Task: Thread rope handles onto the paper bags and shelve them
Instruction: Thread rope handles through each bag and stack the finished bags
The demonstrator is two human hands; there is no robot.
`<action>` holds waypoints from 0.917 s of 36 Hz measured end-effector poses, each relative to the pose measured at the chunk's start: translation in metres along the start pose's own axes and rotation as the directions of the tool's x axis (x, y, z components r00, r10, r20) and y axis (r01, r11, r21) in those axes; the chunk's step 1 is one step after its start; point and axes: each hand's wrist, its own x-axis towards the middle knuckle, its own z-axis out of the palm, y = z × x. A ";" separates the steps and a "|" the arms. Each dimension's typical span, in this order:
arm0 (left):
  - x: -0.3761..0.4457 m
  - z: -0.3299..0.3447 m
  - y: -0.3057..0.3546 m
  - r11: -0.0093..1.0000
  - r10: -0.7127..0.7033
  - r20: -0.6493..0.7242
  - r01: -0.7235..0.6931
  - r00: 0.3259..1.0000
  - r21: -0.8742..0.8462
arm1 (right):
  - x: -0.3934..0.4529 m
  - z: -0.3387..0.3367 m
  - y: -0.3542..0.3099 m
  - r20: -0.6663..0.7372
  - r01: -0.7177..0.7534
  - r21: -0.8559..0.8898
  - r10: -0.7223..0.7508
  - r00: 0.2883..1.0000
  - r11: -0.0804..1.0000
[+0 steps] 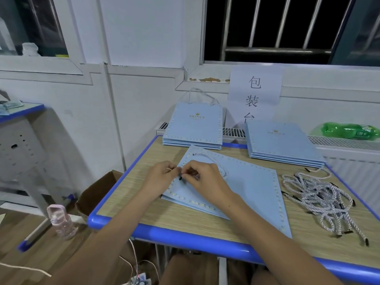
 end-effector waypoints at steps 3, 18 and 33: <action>-0.001 -0.002 0.003 0.995 -0.021 0.030 0.024 0.999 -0.097 | 0.001 0.000 0.000 -0.024 0.020 -0.022 -0.021 0.999 1.000; -0.008 -0.019 0.017 0.952 -0.071 0.302 0.155 0.951 -0.266 | -0.006 -0.002 0.003 -0.108 -0.041 0.193 0.062 0.992 0.980; -0.007 -0.025 0.005 0.963 0.034 0.454 0.093 0.890 -0.254 | -0.008 -0.002 0.002 -0.050 -0.092 0.352 0.117 0.992 0.931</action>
